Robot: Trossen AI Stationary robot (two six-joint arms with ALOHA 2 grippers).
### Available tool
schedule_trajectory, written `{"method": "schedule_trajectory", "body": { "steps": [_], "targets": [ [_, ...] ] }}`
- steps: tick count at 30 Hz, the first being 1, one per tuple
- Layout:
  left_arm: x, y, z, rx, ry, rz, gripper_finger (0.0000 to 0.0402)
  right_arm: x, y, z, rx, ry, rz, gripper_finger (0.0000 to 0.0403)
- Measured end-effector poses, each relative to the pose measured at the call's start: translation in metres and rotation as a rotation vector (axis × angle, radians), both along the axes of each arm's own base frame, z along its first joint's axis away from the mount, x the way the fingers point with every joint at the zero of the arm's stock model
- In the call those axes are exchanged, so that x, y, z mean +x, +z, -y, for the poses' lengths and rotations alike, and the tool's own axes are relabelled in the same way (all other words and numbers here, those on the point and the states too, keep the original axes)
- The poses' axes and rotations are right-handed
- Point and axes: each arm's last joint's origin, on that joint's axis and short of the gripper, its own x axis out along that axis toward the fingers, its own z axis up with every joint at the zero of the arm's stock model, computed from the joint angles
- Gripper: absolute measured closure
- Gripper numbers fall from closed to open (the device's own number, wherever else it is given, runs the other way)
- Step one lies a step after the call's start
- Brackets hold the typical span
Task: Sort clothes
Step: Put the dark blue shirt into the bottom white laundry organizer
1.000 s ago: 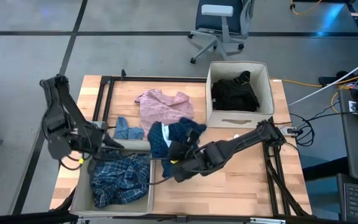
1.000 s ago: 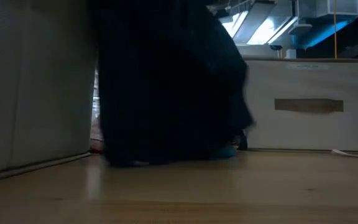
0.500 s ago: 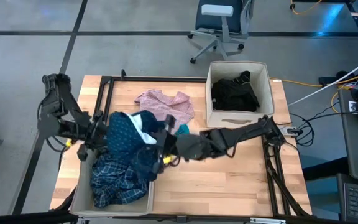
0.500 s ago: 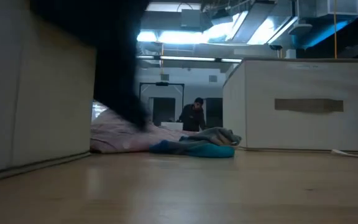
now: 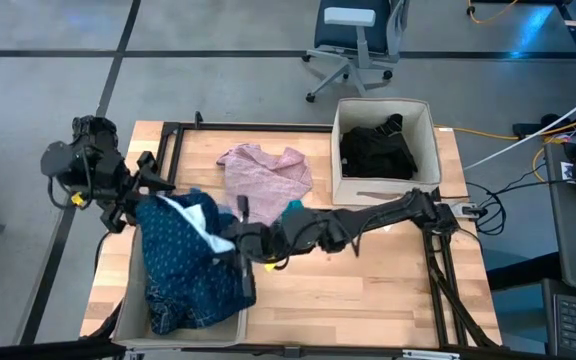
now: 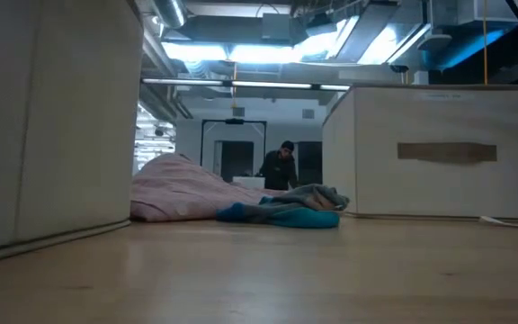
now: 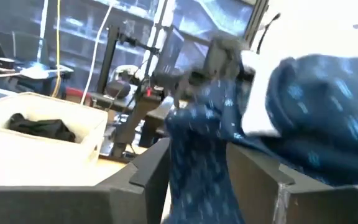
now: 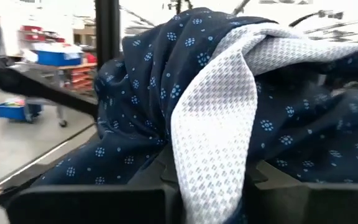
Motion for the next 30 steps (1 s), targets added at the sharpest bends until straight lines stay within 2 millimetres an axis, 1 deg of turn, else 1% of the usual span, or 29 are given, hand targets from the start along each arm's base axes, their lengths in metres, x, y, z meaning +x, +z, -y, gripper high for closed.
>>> {"method": "schedule_trajectory", "body": {
  "steps": [2,6,9,15,18,20,22,26,28,30],
  "targets": [
    [-0.001,0.001,-0.002,0.002,0.003,0.007,0.0254,0.007,-0.01,-0.003,-0.003,0.021,-0.015,0.0342],
    [-0.002,0.001,-0.003,0.004,0.004,0.008,0.0254,0.024,-0.041,-0.009,-0.018,0.02,-0.081,0.0342],
    [-0.002,0.001,-0.003,0.008,0.004,0.007,0.0254,0.038,-0.069,-0.009,-0.035,0.011,-0.152,0.0342],
    [-0.001,0.0,-0.003,0.016,0.003,0.002,0.0254,0.061,-0.131,-0.012,-0.064,0.006,-0.324,0.0341],
    [-0.001,0.0,-0.003,0.017,0.003,0.0,0.0254,0.07,-0.163,-0.017,-0.085,0.048,-0.398,0.0315],
    [-0.001,-0.001,-0.002,0.023,0.003,-0.004,0.0254,0.072,-0.176,-0.019,-0.073,0.068,-0.432,0.0291],
    [-0.001,-0.002,-0.001,0.034,0.002,-0.011,0.0254,0.074,-0.184,-0.02,-0.054,0.07,-0.449,0.0267],
    [0.0,-0.006,0.0,0.046,-0.001,-0.038,0.0254,0.075,-0.188,-0.02,-0.002,0.047,-0.472,0.0221],
    [0.0,-0.008,0.0,0.048,-0.003,-0.053,0.0254,0.074,-0.186,-0.019,-0.004,0.046,-0.485,0.0195],
    [0.0,-0.01,0.001,0.05,-0.004,-0.065,0.0254,0.071,-0.179,-0.018,-0.008,0.044,-0.493,0.0169]
  ]
}}
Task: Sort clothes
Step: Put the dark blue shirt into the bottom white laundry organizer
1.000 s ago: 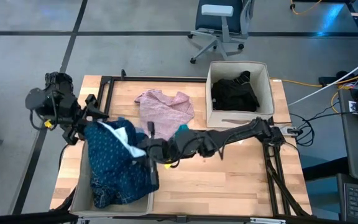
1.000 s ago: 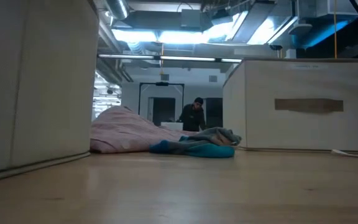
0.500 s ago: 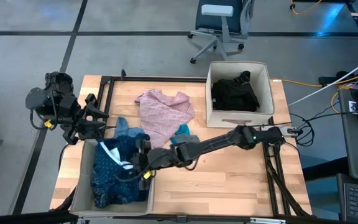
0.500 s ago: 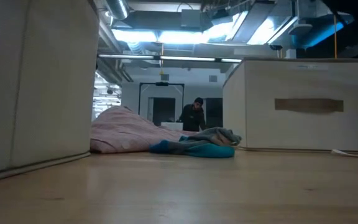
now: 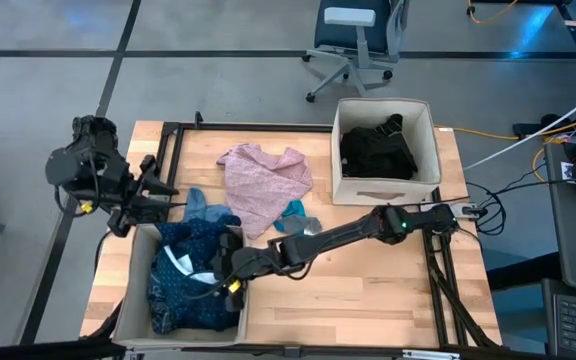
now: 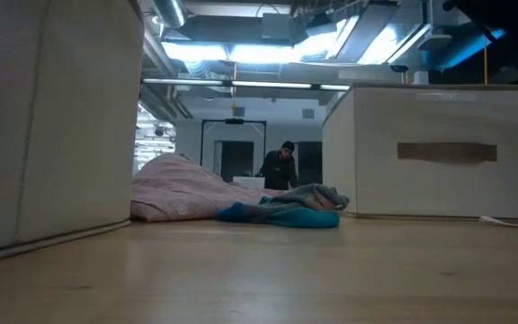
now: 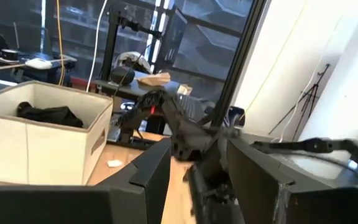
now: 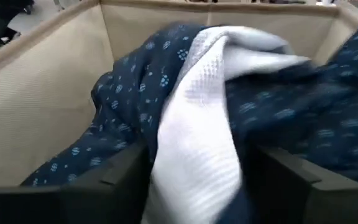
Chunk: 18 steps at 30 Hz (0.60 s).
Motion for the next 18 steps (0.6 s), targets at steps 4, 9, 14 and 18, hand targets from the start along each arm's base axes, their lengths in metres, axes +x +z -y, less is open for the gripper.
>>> {"method": "schedule_trajectory", "body": {
  "steps": [4,9,14,18],
  "targets": [
    [0.0,-0.006,0.001,0.017,0.0,-0.037,0.0254,-0.016,0.028,0.0,-0.029,-0.023,-0.043,0.0129],
    [0.006,-0.019,0.009,0.066,0.016,-0.129,0.0254,-0.047,0.067,-0.006,-0.088,-0.073,-0.1,0.0111],
    [0.019,-0.034,0.022,0.107,0.079,-0.235,0.0254,-0.084,0.101,-0.017,-0.122,-0.129,-0.146,0.0109],
    [0.033,-0.051,0.033,0.129,0.163,-0.345,0.0254,-0.108,0.108,-0.026,-0.149,-0.175,-0.235,0.0109]
  ]
}}
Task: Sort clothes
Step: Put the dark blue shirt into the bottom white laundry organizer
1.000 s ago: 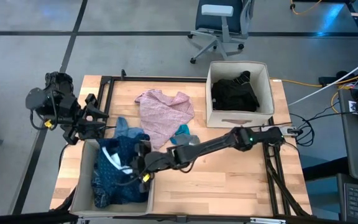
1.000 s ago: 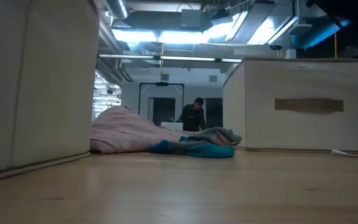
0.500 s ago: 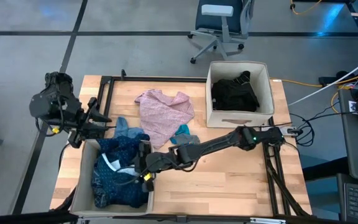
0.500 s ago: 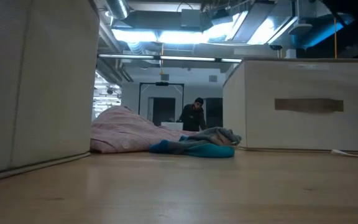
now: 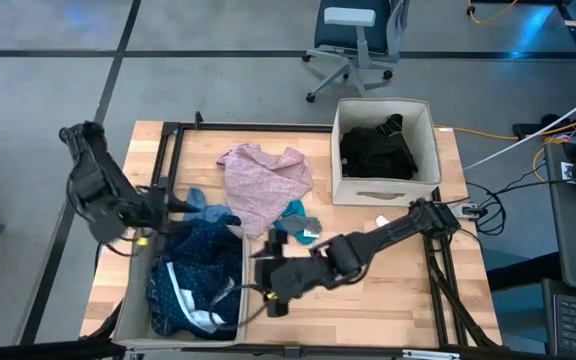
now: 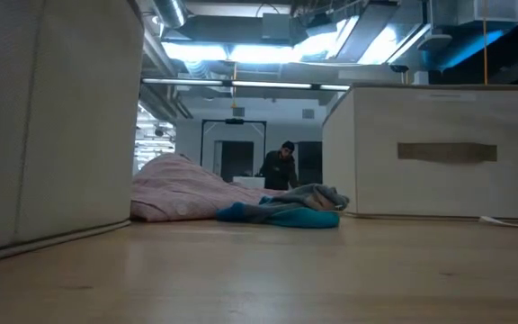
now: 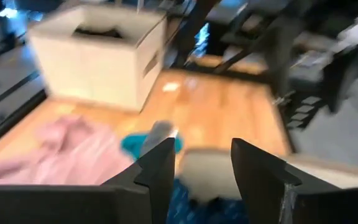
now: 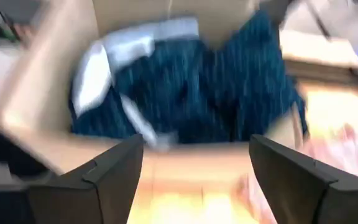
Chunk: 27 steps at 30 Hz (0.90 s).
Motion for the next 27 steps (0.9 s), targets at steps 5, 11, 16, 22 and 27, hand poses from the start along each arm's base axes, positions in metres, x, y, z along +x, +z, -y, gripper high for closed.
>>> {"method": "schedule_trajectory", "body": {
  "steps": [5,11,16,22,27],
  "targets": [
    [0.007,-0.024,-0.006,-0.012,0.181,-0.156,0.0254,-0.024,-0.018,-0.005,-0.067,-0.118,-0.212,0.0109],
    [0.005,-0.037,-0.031,-0.072,0.411,-0.321,0.0254,-0.038,-0.057,0.004,-0.213,-0.339,-0.372,0.0109],
    [0.012,-0.045,-0.035,-0.141,0.376,-0.514,0.0254,-0.037,-0.097,0.011,-0.256,-0.405,-0.43,0.0109],
    [0.023,-0.06,-0.028,-0.186,0.26,-0.678,0.0254,-0.026,-0.132,0.012,-0.205,-0.415,-0.365,0.0109],
    [0.031,-0.065,-0.019,-0.24,0.107,-0.737,0.0254,-0.012,-0.14,0.003,-0.091,-0.357,-0.232,0.0109]
  ]
}}
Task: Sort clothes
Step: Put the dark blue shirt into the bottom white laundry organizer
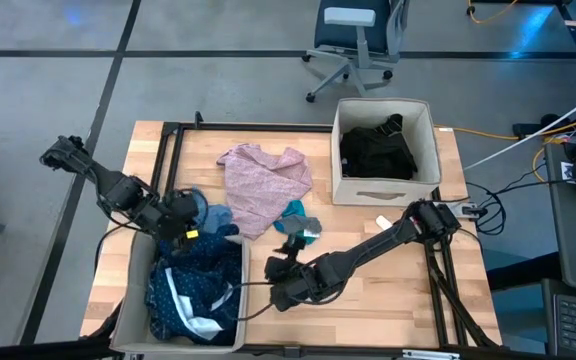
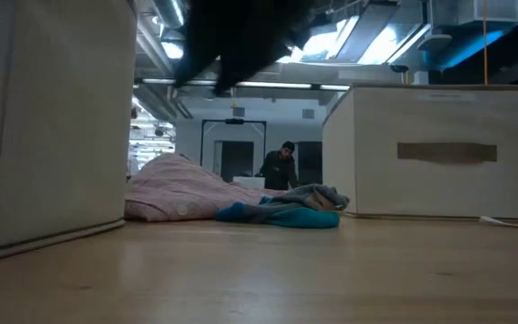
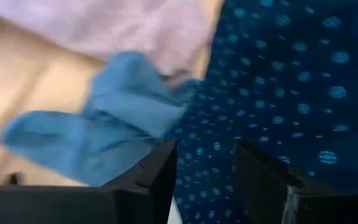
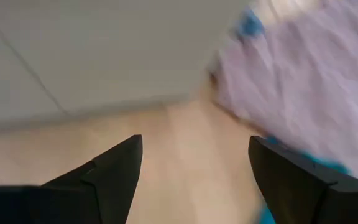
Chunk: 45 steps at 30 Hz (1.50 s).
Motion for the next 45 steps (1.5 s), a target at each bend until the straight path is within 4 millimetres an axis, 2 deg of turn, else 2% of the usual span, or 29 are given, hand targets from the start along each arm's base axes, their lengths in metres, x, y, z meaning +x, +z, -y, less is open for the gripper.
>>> {"method": "schedule_trajectory", "body": {
  "steps": [4,11,16,22,25,29,35,39,45],
  "targets": [
    [0.004,0.006,0.005,-0.076,-0.111,0.067,0.0254,0.012,0.003,-0.007,0.08,0.058,0.136,0.0109],
    [0.001,0.012,0.005,-0.147,-0.154,0.121,0.0254,0.024,0.01,-0.015,0.159,0.139,0.319,0.0109],
    [0.002,0.022,0.008,-0.226,-0.213,0.219,0.0254,0.027,0.012,-0.011,0.161,0.134,0.343,0.0109],
    [0.01,0.042,0.024,-0.392,-0.369,0.42,0.0254,0.033,0.007,-0.002,0.156,0.114,0.335,0.0109],
    [0.008,0.045,0.031,-0.443,-0.433,0.431,0.0254,0.035,0.003,0.001,0.148,0.105,0.326,0.0109],
    [0.006,0.044,0.033,-0.447,-0.431,0.416,0.0254,0.037,0.003,0.004,0.148,0.095,0.331,0.0109],
    [0.006,0.031,0.051,-0.463,-0.424,0.287,0.0254,0.038,0.003,0.008,0.146,0.09,0.323,0.0109],
    [0.008,0.013,0.067,-0.415,-0.384,0.145,0.0254,0.038,0.003,0.008,0.144,0.091,0.322,0.0109],
    [0.016,-0.025,0.08,-0.148,-0.256,-0.064,0.0254,0.038,0.003,0.008,0.132,0.1,0.318,0.0109]
  ]
}}
